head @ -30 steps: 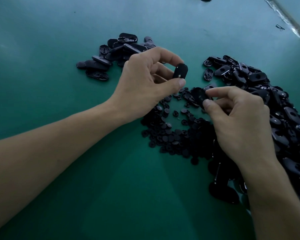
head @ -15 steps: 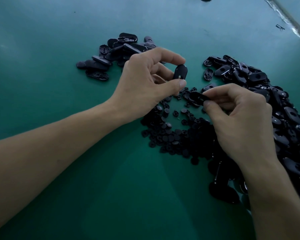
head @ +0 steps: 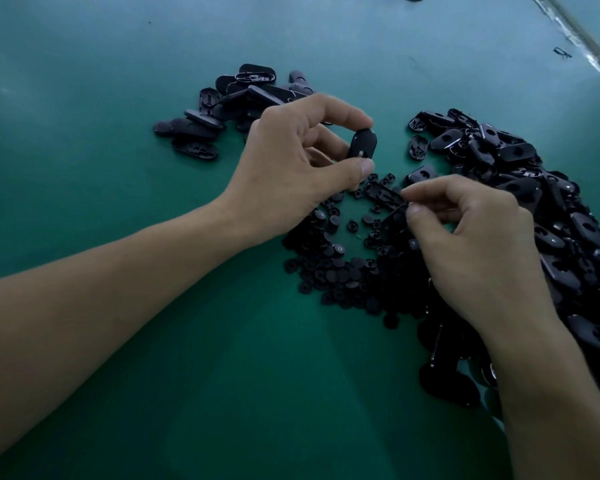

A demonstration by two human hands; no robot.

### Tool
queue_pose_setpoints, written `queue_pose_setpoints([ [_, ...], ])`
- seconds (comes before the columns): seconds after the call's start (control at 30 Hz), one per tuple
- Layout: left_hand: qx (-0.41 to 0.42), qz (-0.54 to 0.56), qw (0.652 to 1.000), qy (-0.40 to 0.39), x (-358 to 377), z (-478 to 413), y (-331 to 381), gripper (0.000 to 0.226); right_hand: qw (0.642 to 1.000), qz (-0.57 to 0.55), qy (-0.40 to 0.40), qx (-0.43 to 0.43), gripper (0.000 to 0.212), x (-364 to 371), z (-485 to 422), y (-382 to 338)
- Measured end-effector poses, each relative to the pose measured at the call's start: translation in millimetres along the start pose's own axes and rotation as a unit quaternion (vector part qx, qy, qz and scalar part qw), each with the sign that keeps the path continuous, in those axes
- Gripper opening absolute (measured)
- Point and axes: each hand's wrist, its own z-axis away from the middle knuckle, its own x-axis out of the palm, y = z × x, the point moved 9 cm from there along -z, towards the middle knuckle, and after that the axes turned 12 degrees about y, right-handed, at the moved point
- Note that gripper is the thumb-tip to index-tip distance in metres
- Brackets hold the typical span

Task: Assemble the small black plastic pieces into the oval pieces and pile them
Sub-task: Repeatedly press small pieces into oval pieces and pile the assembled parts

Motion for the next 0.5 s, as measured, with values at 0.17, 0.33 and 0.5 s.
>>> queue_pose_setpoints([
  [0.17,-0.001,0.001,1.000,0.000,0.3,0.3,-0.4,0.030,0.999,0.050,-0.021,-0.006,0.024,2.6,3.2,1.9],
  [0.33,-0.002,0.002,1.000,0.001,0.3,-0.1,-0.7,0.030,0.999,0.028,-0.035,0.008,0.030,2.7,4.1,3.6],
  [0.5,0.000,0.002,1.000,0.000,0.3,-0.3,-1.0,0.030,0.999,0.026,-0.033,0.012,0.031,2.7,4.4,3.3],
])
